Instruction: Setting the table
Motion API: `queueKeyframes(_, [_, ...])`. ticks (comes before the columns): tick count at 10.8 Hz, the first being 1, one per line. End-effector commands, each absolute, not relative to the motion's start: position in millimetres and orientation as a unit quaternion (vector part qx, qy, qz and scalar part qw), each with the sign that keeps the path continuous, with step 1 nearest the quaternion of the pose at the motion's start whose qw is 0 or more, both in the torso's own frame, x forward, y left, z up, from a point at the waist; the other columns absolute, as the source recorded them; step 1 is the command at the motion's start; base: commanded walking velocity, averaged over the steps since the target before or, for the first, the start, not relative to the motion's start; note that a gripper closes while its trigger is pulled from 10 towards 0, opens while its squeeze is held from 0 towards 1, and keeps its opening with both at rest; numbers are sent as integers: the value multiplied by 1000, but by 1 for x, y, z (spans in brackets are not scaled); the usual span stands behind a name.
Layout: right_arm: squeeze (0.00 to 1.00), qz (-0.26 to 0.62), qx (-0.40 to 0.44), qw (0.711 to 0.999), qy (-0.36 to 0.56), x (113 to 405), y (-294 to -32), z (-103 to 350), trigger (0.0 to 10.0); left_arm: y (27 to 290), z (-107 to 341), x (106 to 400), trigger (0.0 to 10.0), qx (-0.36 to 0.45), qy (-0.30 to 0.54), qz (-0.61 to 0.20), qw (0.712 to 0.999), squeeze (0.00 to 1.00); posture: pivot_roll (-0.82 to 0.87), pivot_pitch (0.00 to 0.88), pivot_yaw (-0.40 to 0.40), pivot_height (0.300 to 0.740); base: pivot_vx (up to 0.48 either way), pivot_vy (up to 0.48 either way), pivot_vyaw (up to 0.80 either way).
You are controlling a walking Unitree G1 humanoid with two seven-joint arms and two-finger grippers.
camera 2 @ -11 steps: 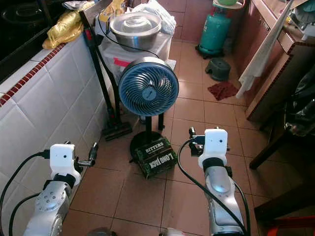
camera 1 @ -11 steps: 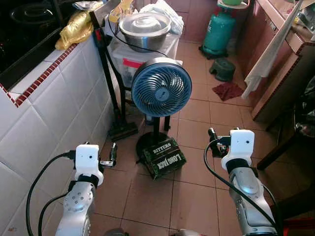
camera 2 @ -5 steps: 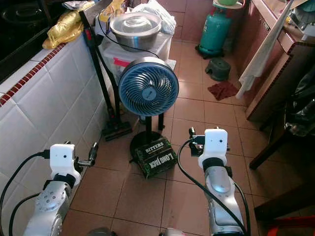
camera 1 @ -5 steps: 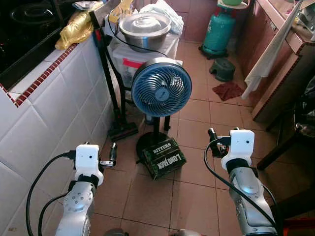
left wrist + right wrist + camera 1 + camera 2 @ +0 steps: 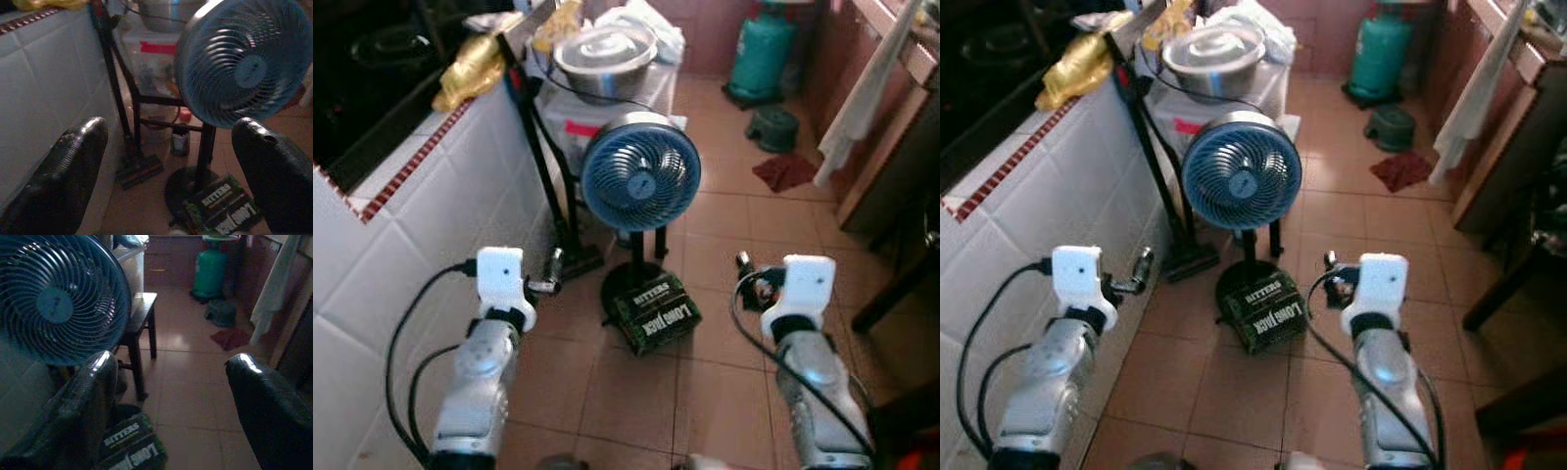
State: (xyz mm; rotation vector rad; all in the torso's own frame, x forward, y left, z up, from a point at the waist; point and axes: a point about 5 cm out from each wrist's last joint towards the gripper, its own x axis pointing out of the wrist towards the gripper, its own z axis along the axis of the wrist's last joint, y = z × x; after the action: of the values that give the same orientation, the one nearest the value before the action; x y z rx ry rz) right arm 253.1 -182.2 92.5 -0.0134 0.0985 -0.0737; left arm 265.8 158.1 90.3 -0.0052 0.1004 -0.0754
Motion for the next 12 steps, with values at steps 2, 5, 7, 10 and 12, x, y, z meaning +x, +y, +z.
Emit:
queueKeyframes(2, [0, -34, -2, 998, 49, 250, -183, 95, 10000, 168, 88, 265, 10000, -1, 58, -17, 998, 0, -26, 0, 61, 740, 0, 0, 0])
queueKeyframes(5, [0, -26, 3, 998, 59, 249, -181, 94, 10000, 161, 83, 259, 10000, -14, 69, -16, 997, 0, -27, 0, 57, 740, 0, 0, -171])
queueKeyframes(7, [0, -23, 5, 998, 59, 249, -180, 93, 10000, 160, 83, 259, 10000, -18, 71, -17, 997, 0, -28, 0, 58, 740, -300, 0, -772])
queueKeyframes(10, [0, -33, 3, 996, 77, 244, -188, 88, 10000, 158, 79, 256, 10000, -20, 80, -20, 996, 0, -28, 0, 39, 740, -293, 0, -185])
queueKeyframes(12, [0, -41, 0, 995, 86, 242, -193, 87, 10000, 157, 78, 254, 10000, -22, 81, -22, 996, 0, -24, 0, -5, 740, -276, 0, 0])
